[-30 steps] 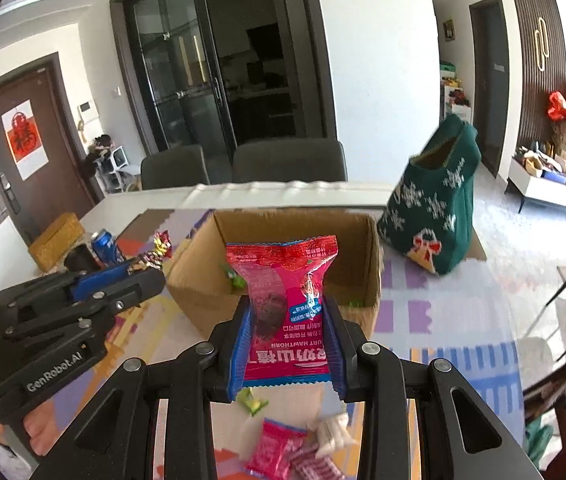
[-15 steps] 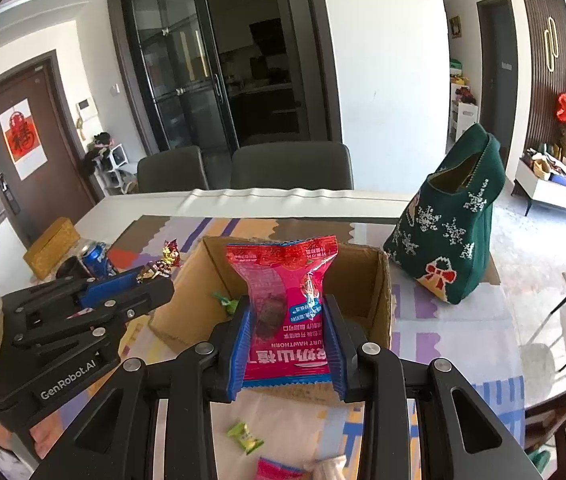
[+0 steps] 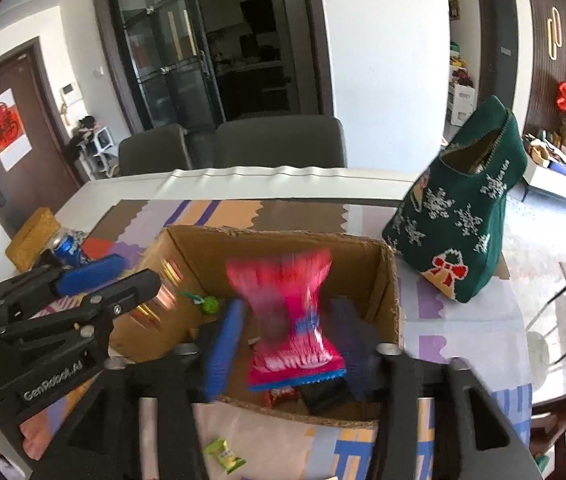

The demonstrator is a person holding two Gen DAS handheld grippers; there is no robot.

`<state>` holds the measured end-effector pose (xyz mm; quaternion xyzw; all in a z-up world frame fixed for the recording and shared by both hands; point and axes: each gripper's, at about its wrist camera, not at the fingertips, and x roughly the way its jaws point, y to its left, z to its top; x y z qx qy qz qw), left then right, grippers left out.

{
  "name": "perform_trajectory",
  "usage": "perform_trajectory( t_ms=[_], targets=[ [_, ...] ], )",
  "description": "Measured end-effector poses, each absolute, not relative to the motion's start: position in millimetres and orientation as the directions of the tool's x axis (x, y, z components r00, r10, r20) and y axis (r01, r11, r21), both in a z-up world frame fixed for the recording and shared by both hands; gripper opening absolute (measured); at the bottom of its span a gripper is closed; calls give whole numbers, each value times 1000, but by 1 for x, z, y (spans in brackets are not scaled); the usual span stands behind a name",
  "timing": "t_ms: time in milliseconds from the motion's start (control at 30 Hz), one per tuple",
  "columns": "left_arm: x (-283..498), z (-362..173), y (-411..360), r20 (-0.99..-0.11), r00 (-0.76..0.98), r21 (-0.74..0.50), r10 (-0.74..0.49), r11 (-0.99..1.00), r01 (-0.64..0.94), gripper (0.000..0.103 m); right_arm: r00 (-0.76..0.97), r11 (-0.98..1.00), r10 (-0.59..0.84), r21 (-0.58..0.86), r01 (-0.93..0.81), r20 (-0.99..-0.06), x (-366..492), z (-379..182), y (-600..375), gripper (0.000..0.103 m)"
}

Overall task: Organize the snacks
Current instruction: 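Lower both snacks into the box and open both tools, then move both open tools back to the snacks on the table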

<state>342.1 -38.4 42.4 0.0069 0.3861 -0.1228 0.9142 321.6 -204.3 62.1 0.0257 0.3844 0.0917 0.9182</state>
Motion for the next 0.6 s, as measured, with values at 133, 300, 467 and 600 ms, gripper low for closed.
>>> perform_trajectory(
  t_ms=[133,300,467,600],
  targets=[
    [327,42,-36,-709,669,-82,-223,968,236,58,695,984,174,104,-142,-698,313,63,-207,57],
    [304,44,-37,-706,671,-66,-228,964,258,61,690,985,154,59,-159,-708,296,63,-206,60],
    [281,41,-43,-718,653,-63,-242,956,285,62,664,982,157,41,-187,-731,277,59,-207,60],
    [267,36,-48,-730,639,-50,-241,952,303,62,644,980,157,38,-195,-749,264,53,-210,60]
  ],
)
